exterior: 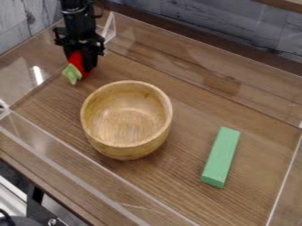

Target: Move the red fruit to the left side of the table

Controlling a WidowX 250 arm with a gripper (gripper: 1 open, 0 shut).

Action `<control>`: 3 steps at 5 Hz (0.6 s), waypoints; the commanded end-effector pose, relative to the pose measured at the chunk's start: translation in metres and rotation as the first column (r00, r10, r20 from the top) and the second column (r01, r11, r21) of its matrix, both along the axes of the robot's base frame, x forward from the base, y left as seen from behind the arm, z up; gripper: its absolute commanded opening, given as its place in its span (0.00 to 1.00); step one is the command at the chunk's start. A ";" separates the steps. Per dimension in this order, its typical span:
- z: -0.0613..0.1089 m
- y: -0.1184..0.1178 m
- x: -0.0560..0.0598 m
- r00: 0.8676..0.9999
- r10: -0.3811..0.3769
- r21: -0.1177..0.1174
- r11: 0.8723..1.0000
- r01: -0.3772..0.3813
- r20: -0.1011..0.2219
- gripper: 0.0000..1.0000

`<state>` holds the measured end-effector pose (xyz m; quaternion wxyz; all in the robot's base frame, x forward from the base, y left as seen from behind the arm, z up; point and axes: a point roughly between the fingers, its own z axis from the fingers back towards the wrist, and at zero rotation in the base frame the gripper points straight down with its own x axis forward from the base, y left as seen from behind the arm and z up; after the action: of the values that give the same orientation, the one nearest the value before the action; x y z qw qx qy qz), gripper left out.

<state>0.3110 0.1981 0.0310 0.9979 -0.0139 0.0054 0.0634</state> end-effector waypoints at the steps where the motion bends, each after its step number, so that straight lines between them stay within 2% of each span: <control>1: 0.014 0.010 0.002 0.998 -0.020 0.026 0.999 0.019 0.054 0.00; 3: 0.008 0.006 -0.008 0.997 -0.056 -0.004 0.998 0.056 0.060 0.00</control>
<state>0.3028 0.1984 0.0252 0.9989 -0.0305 -0.0075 0.0355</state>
